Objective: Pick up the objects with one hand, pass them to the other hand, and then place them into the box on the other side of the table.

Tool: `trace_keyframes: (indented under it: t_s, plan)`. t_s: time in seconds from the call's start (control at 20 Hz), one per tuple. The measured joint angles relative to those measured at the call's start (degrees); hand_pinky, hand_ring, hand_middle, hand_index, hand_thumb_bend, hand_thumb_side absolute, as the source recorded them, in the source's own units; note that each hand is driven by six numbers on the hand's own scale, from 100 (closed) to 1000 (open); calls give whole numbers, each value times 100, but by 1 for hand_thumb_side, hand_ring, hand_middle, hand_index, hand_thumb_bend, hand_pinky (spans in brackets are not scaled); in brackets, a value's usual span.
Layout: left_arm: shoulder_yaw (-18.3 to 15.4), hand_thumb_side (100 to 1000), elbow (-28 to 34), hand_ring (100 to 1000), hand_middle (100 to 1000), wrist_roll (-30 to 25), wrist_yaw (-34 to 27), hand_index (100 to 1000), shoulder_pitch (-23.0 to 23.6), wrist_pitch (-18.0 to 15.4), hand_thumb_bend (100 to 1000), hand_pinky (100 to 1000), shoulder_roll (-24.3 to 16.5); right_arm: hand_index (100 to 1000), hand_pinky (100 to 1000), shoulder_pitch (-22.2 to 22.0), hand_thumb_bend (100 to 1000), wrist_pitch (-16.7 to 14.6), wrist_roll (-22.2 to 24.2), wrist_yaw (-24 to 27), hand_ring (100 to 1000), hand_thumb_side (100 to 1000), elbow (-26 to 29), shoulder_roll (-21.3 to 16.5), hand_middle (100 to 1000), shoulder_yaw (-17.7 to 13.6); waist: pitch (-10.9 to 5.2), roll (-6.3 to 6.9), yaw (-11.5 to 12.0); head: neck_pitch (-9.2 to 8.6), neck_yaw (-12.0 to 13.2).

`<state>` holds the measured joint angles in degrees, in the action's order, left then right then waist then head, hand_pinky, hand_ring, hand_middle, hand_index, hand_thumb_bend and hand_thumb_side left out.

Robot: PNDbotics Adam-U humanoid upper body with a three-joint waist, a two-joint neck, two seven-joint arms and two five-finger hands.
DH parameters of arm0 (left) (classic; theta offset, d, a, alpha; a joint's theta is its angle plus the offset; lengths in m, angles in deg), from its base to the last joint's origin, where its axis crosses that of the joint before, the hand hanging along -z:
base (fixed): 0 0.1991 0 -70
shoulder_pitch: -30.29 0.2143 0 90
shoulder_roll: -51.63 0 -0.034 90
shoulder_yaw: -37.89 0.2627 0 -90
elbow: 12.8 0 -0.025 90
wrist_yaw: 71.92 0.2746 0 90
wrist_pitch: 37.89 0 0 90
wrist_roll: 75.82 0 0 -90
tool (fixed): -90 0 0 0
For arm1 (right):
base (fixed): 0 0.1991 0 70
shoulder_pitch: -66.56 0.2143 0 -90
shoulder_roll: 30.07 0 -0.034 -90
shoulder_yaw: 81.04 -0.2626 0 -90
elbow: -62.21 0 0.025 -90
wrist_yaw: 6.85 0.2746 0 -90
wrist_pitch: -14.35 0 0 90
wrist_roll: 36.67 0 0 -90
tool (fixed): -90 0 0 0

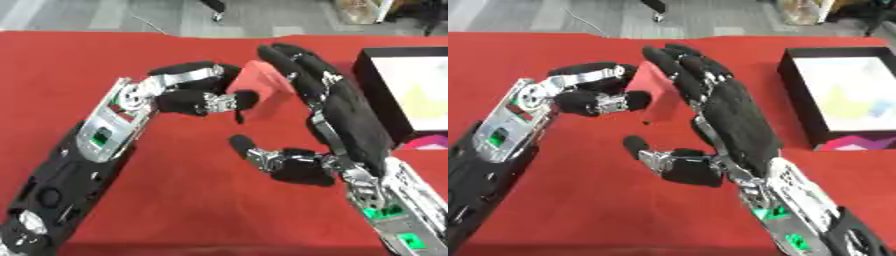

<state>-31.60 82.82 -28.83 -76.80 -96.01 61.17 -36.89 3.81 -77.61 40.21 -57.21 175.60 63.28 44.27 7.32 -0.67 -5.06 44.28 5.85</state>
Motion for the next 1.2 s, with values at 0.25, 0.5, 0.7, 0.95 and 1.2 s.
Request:
trace_keyframes:
  t_s: [0.25, 0.5, 0.7, 0.95, 1.2]
  plan:
    - [71, 670, 134, 523, 459, -113, -47, 591, 0, 40, 100, 777, 0, 899, 715, 0, 224, 92, -89, -44, 828, 312, 0, 0, 744, 10, 0, 0, 2, 0, -8]
    - [91, 674, 188, 529, 466, -144, -59, 596, 11, 69, 100, 779, 0, 760, 609, 1, 100, 247, -358, -55, 729, 253, 3, 2, 604, 87, 0, 0, 12, 0, -30]
    - [88, 714, 218, 565, 516, -153, -68, 647, 50, 80, 100, 789, 0, 668, 549, -2, 100, 402, -784, 31, 666, 220, 3, 4, 530, 131, 0, 0, 17, 0, -43]
    - [23, 910, 219, 641, 617, -242, -84, 733, 127, 43, 100, 812, 0, 643, 523, -12, 100, 528, -1274, 106, 643, 236, 4, 5, 511, 150, 0, 0, 29, 0, -82]
    - [-114, 946, 216, 649, 628, -296, -130, 741, 284, -35, 100, 817, -11, 635, 513, -46, 100, 628, -1612, 125, 634, 236, 4, -1, 504, -13, 0, -8, 44, 0, -135]
